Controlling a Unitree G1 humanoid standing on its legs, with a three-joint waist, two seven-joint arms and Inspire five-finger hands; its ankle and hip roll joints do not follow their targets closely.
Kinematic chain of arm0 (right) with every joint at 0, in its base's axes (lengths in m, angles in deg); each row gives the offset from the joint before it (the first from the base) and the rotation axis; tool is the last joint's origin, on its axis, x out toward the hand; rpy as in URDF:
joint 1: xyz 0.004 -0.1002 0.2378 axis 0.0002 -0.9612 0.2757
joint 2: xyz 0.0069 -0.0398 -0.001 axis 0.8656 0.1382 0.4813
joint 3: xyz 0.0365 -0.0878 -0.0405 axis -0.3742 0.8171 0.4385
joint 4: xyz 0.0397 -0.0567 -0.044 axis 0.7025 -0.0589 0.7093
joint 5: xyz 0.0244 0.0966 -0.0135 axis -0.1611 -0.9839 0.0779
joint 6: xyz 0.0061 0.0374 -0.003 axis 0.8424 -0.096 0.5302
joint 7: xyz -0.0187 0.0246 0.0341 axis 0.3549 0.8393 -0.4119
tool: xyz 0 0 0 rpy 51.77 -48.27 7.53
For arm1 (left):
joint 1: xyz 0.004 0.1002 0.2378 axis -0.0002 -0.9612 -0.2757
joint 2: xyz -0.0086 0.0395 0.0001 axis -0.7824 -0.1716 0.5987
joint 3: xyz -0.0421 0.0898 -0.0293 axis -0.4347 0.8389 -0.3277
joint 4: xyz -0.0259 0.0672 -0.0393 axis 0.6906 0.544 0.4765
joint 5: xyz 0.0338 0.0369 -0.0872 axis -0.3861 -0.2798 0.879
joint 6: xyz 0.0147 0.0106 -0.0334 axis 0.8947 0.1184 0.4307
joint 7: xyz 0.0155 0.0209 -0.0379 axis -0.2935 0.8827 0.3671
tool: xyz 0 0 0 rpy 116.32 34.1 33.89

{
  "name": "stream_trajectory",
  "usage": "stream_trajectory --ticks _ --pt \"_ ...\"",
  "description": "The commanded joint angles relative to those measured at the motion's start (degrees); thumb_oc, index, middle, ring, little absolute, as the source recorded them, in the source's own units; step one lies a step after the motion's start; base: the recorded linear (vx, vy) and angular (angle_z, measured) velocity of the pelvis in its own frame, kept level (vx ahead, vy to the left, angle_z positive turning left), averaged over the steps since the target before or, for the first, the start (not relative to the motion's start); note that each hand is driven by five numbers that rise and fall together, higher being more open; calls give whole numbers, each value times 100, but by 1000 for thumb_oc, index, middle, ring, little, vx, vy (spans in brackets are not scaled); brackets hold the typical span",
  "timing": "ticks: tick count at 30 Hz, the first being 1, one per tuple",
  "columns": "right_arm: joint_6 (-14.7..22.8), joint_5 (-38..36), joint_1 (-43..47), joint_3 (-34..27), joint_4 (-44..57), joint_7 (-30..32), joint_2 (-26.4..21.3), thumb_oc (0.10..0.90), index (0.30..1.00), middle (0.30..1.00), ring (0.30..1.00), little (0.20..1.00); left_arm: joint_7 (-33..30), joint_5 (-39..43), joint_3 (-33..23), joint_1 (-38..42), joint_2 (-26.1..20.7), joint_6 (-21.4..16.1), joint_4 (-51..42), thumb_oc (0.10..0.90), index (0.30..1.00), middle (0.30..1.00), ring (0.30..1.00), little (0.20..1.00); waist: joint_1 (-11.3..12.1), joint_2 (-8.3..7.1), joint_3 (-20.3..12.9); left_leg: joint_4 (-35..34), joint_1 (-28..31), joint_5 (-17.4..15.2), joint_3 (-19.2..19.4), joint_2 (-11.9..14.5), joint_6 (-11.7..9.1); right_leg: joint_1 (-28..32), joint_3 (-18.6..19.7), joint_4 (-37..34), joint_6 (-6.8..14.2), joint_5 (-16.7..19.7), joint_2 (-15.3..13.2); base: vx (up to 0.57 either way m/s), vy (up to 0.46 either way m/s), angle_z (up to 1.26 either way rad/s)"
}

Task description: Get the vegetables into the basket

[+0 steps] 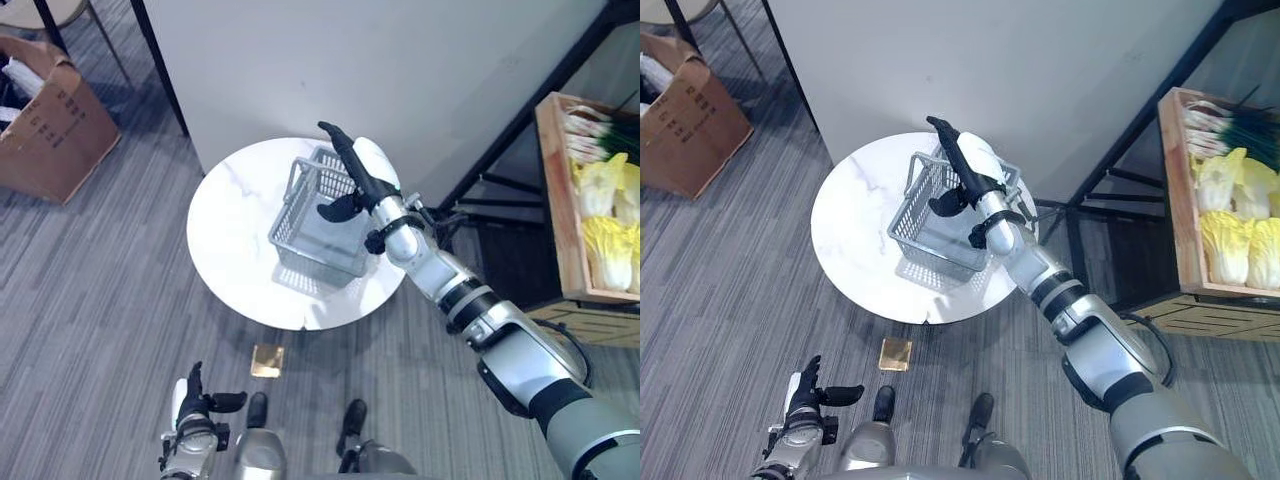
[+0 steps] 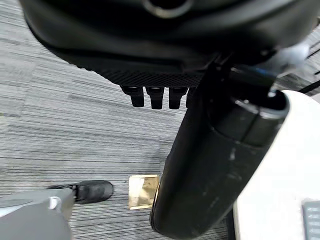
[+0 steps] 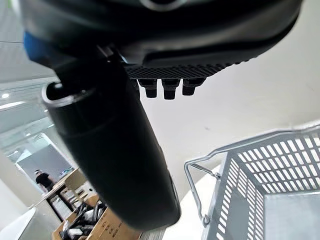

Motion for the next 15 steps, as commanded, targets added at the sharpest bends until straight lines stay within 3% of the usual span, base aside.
stream_trajectory --ticks 1,15 --pt "236 -565 1281 -218 -132 493 77 900 1000 1000 1000 1000 -68 190 368 458 -267 -348 148 900 1000 1000 1000 1000 1 -196 90 -51 29 -224 -158 -75 118 410 248 -6 330 -133 -419 -6 32 9" --pt "213 -1173 2373 -350 -1777 690 14 900 1000 1000 1000 1000 38 417 683 758 -197 -342 318 900 1000 1000 1000 1000 222 -34 388 -51 -386 -133 -376 -190 138 177 93 -6 364 -104 -502 5 35 9"
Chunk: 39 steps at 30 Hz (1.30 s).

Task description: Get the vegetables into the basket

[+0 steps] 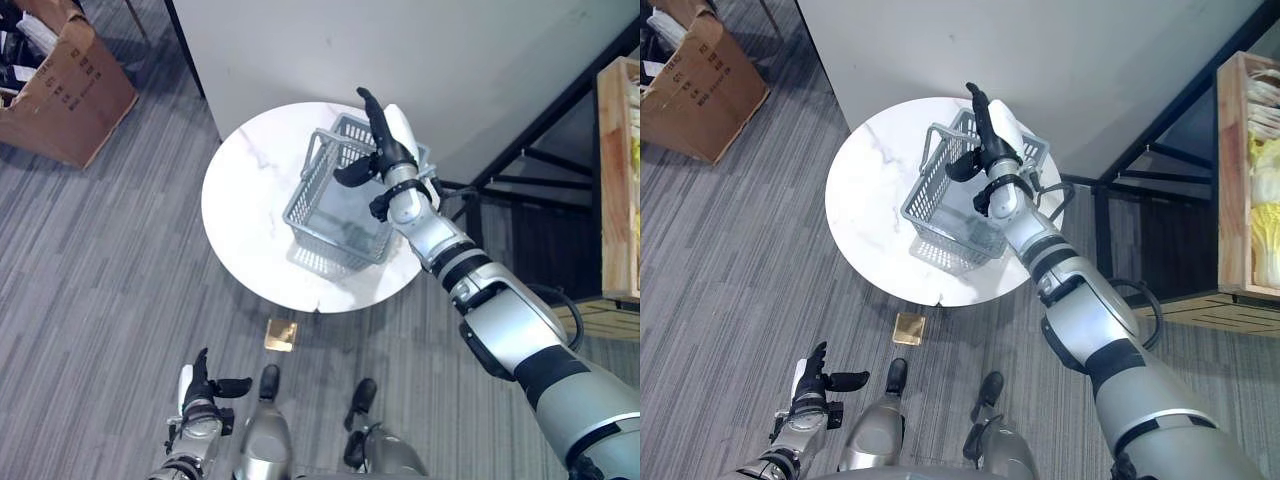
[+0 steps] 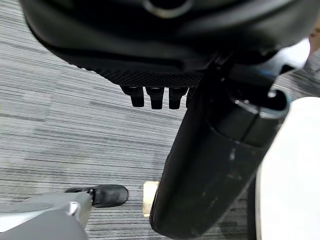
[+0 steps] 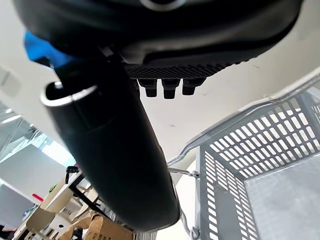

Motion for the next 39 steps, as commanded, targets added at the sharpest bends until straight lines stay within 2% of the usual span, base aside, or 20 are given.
stream_trajectory --ticks 1,3,4,5,9,12,16,30,36,38,39 --pt "356 -154 1298 6 -254 312 -211 900 1000 1000 1000 1000 10 95 489 384 -221 -229 22 900 1000 1000 1000 1000 70 -270 42 -114 -17 -147 -126 -175 148 381 305 -6 384 -83 -490 -2 36 4" --pt "346 -87 1305 82 -398 239 -255 900 1000 1000 1000 1000 46 162 512 449 -193 -235 1 900 1000 1000 1000 1000 92 -230 75 -114 -63 -138 -139 -191 147 355 292 -6 395 -78 -505 3 42 4" --pt "325 -27 1294 126 -492 193 -287 486 421 421 421 421 53 212 514 493 -174 -242 -20 900 1000 1000 1000 1000 103 -213 99 -114 -87 -132 -153 -198 148 340 278 -6 400 -75 -515 3 37 9" --pt "324 60 1281 171 -584 174 -344 400 300 300 300 300 82 259 536 531 -158 -251 -51 900 1000 1000 1000 1000 117 -188 122 -114 -112 -123 -170 -208 150 323 268 -6 405 -72 -521 -2 36 11" --pt "292 308 1268 364 -765 9 -466 400 300 300 300 300 192 350 578 597 -129 -229 -96 900 1000 1000 1000 1000 145 -131 166 -114 -159 -112 -195 -235 155 300 241 -6 421 -67 -544 0 28 7" --pt "267 740 1117 603 -1008 -323 -390 400 300 300 300 300 783 531 803 614 41 -35 21 900 1000 1000 1000 1000 127 -34 174 -114 -198 -119 -194 -262 177 246 269 -6 434 -53 -570 1 63 4" --pt "271 962 1017 743 -1004 -507 -256 400 300 300 300 300 1123 630 902 623 136 89 131 900 1000 1000 1000 1000 63 23 159 -114 -202 -139 -160 -269 193 197 330 -6 439 -36 -591 0 51 -2" --pt "232 1222 684 660 -1225 -665 -309 400 300 300 300 300 1267 536 924 582 288 236 303 900 1000 1000 1000 1000 -5 181 231 -114 -224 -131 -154 -303 206 148 380 -6 422 -11 -635 -6 11 -3" --pt "267 1251 606 619 -1204 -616 -575 400 300 300 300 300 1287 482 942 550 326 280 309 900 1000 1000 1000 1000 -21 245 230 -114 -208 -133 -121 -313 211 138 428 -6 429 -11 -652 0 0 0" --pt "308 1249 598 637 -1063 -574 -630 400 300 300 300 300 1269 460 942 569 338 293 329 900 1000 1000 1000 1000 -39 253 224 -114 -198 -133 -118 -317 209 135 435 -6 428 -8 -655 0 0 0" --pt "380 1242 600 708 -659 -494 -757 400 300 300 300 300 1255 425 914 547 326 303 332 900 1000 1000 1000 1000 -76 231 205 -114 -179 -147 -102 -317 210 140 447 -6 431 -13 -649 0 0 0"
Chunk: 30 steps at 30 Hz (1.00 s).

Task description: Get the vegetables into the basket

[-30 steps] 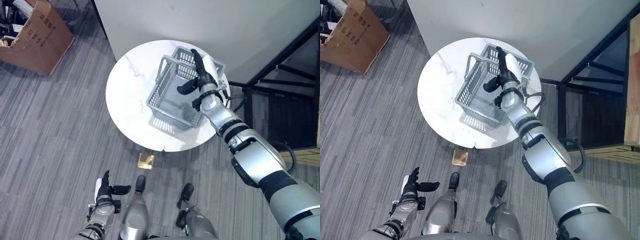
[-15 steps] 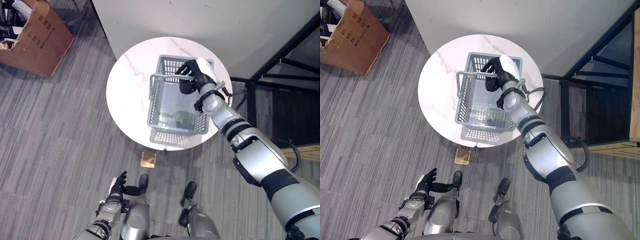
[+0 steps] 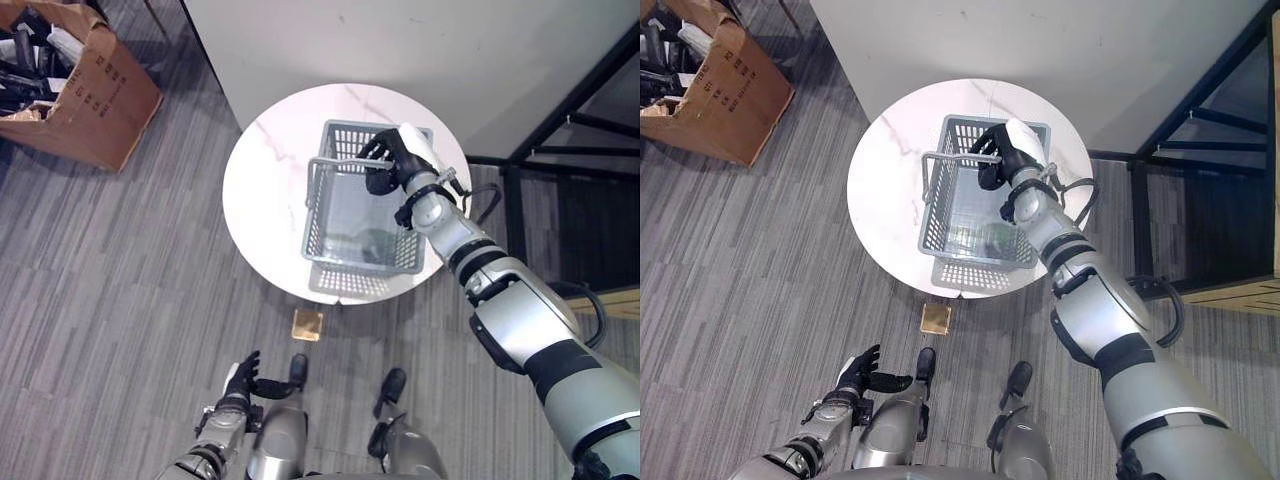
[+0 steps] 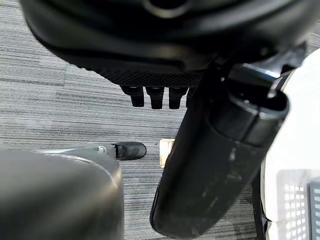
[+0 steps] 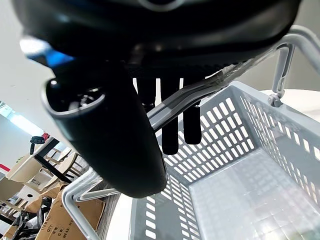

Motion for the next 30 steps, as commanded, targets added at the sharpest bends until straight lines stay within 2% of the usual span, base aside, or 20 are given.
stream_trajectory --ticks 1,2,7,9,11,14,17,21,24,30 --pt "156 503 530 483 255 238 -460 400 300 300 300 300 -64 -111 230 235 -92 -114 237 900 1000 1000 1000 1000 -27 -283 181 -136 -2 -197 -71 -157 152 301 433 -7 390 -73 -499 0 0 0" --pt "206 520 489 562 855 327 -613 400 300 300 300 300 -84 -115 170 201 -102 -107 238 900 1000 1000 1000 1000 -87 -320 164 -136 24 -208 -37 -149 154 306 467 -7 389 -67 -499 0 0 0" --pt "314 633 322 791 2586 352 -1006 400 300 300 300 300 -144 -188 -67 87 -98 -31 257 900 1000 1000 1000 1000 -295 -478 89 -136 135 -267 68 -116 159 328 569 -7 373 -60 -478 5 1 -3" --pt "322 591 246 783 2898 316 -1077 400 300 300 300 300 -144 -225 -96 55 -104 -18 252 900 1000 1000 1000 1000 -329 -498 74 -136 158 -278 85 -114 160 339 585 -7 370 -63 -474 5 1 -11" --pt "368 286 46 716 3672 103 -1240 400 300 300 300 300 -122 -327 -197 -50 -121 32 242 900 1000 1000 1000 1000 -431 -569 8 -136 249 -320 139 -103 166 394 643 -7 356 -76 -465 18 0 -24" --pt "322 -108 -214 641 4313 -242 -1341 400 300 300 300 300 -89 -405 -354 -159 -156 93 255 900 1000 1000 1000 1000 -553 -637 -105 -136 378 -370 202 -88 180 458 715 -7 332 -89 -451 14 -5 -18" --pt "305 -220 -270 662 4440 -381 -1326 400 300 300 300 300 -66 -456 -407 -226 -164 123 256 900 1000 1000 1000 1000 -589 -659 -149 -136 444 -391 249 -83 186 492 751 -7 315 -103 -441 5 -6 -17" --pt "152 -776 -717 692 5235 -1013 -1397 400 300 300 300 300 48 -609 -642 -444 -217 202 288 900 1000 1000 1000 1000 -786 -700 -344 -136 691 -470 385 -52 189 643 878 -7 290 -147 -410 7 -11 -14" --pt "57 -929 -912 701 5429 -1211 -1441 400 300 300 300 300 91 -678 -734 -513 -228 249 291 900 1000 1000 1000 1000 -865 -707 -408 -136 768 -488 442 -39 188 681 927 -7 285 -158 -392 -11 -13 -10" --pt "-62 -703 -1770 408 5659 -1330 -1549 400 300 300 300 300 195 -825 -893 -668 -180 320 290 900 1000 1000 1000 1000 -1065 -687 -534 -136 965 -548 629 -10 196 709 1127 -7 279 -159 -333 -18 -11 -16"
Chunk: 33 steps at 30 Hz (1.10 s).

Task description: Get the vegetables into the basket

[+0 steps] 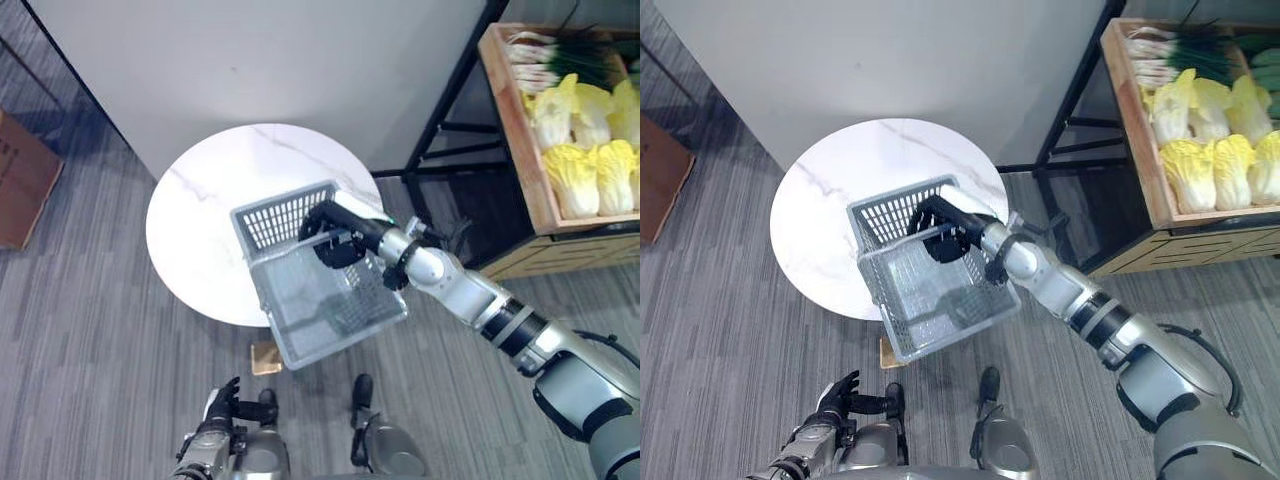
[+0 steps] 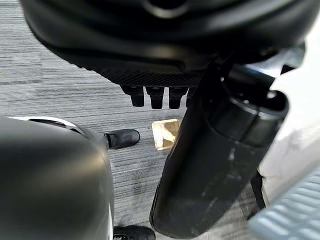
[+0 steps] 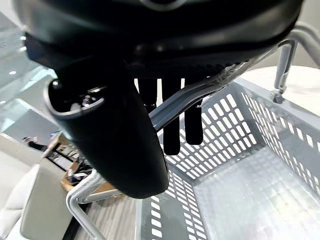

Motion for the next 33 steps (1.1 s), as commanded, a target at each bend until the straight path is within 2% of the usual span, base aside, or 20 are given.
stream_trajectory --ticks 1,6,9,16,21,26,30,32,33 --pt "324 19 617 -793 408 285 69 400 300 300 300 300 87 -288 146 -81 -61 -9 344 900 1000 1000 1000 1000 -86 -141 -304 5 149 -486 -56 -75 158 348 453 -7 302 -259 -460 -32 -26 -21" --pt "277 274 -37 -1233 658 307 33 400 300 300 300 300 208 -436 64 -205 -17 53 391 900 1000 1000 1000 1000 -223 -87 -365 5 241 -513 45 -47 158 361 551 -7 298 -263 -430 -6 -18 -25" --pt "355 682 -635 -1666 940 394 -101 400 300 300 300 300 266 -539 -83 -267 -19 95 424 900 1000 1000 1000 1000 -330 -21 -409 5 300 -536 80 -36 167 394 578 -7 292 -279 -427 3 -5 -3" --pt "536 834 -1519 -2224 1215 373 -257 400 300 300 300 300 321 -875 -224 -339 -46 102 581 900 1000 1000 1000 1000 -425 26 -499 5 485 -606 165 -91 197 513 622 -7 314 -296 -452 17 2 -10" --pt "563 836 -1776 -2492 1224 458 -281 400 300 300 300 300 319 -902 -289 -333 -58 89 578 900 1000 1000 1000 1000 -450 0 -509 33 547 -659 223 -138 230 524 642 -7 345 -290 -489 -1 7 0" --pt "546 846 -1874 -2702 1201 563 -313 400 300 300 300 300 341 -945 -302 -337 -78 88 547 900 1000 1000 1000 1000 -465 -98 -433 453 441 -886 291 -213 310 509 702 87 378 -264 -575 -20 56 -6" --pt "503 866 -2011 -2959 1201 707 -326 400 300 300 300 300 348 -1077 -236 -302 -154 96 525 900 1000 1000 1000 1000 -563 -150 -298 764 335 -1097 374 -308 455 196 860 654 439 -352 -637 -60 128 -12" --pt "494 917 -2098 -3060 1250 772 -319 400 300 300 300 300 310 -1107 -245 -267 -167 111 540 900 1000 1000 1000 1000 -623 -187 -234 747 341 -1126 459 -390 518 40 979 782 547 -145 -683 -67 159 -20" --pt "480 971 -2130 -3113 1250 804 -277 400 300 300 300 300 320 -1129 -275 -239 -183 120 564 900 1000 1000 1000 1000 -671 -211 -208 691 350 -1120 546 -458 538 -55 1093 736 684 168 -737 -94 113 -26"
